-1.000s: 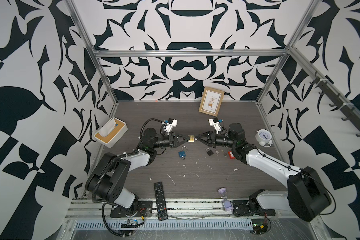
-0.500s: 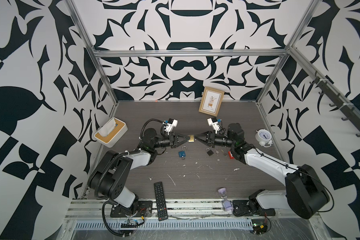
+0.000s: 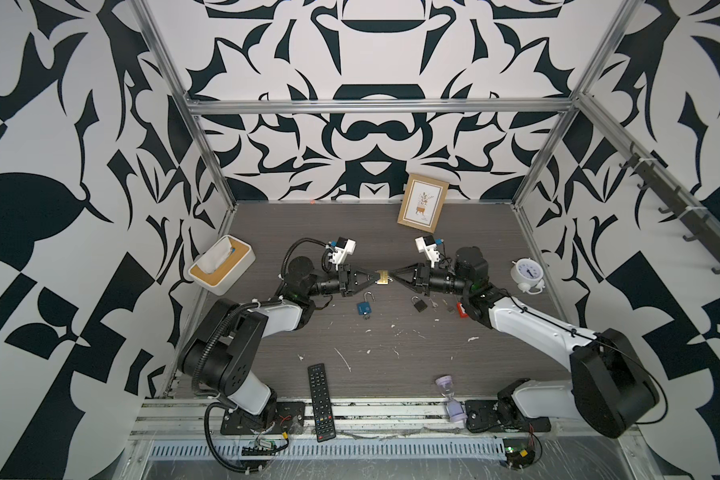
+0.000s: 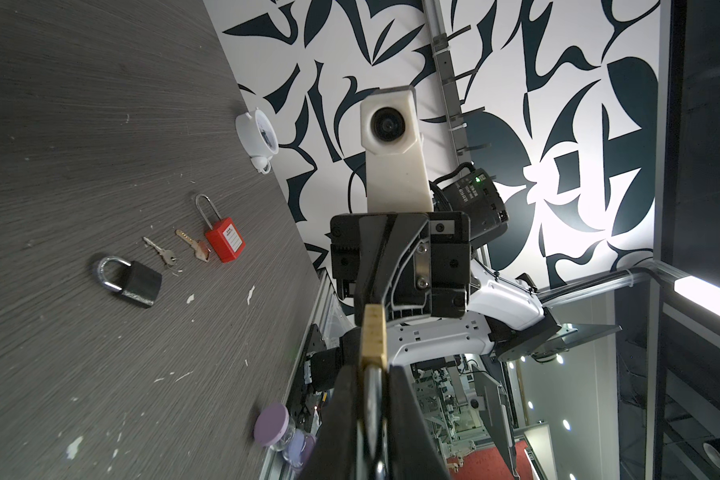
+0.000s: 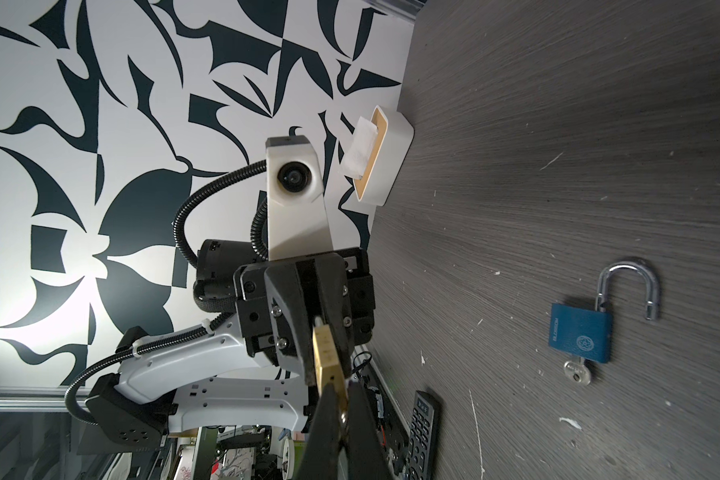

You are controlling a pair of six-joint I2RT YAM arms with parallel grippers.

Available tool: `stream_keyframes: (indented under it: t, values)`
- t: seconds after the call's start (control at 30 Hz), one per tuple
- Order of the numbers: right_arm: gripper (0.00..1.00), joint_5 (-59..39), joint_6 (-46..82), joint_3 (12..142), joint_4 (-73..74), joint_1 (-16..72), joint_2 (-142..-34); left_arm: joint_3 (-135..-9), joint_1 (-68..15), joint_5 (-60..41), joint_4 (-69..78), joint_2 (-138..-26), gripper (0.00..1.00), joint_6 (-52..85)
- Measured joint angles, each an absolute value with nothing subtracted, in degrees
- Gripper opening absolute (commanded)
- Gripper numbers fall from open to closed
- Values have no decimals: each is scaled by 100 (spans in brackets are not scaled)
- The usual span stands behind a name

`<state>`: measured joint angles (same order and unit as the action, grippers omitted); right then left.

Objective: Lock with the key

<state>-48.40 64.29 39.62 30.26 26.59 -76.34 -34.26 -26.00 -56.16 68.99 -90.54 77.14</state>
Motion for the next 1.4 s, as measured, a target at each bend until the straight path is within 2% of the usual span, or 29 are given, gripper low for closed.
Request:
stream_keyframes:
  t: [0.57,1.1,1.2,1.4]
  values:
    - [0,-5033,6512,3516,3516,2377,-7577,-3479,-2681,-5669,6897,-9262,0,7793]
    - [0,-4853,6403,3282,3627,1994,-7242,-3559,-2558,-5680,7703,-9765,0,8359]
    - [0,-4622,6283,3282,3367,1994,-7229,-3544,-2530,-5680,7732,-9762,0,8357]
    - [0,-3507,6241,2842,2838,2047,-7087,-3505,-2502,-5662,7738,-9769,0,8313]
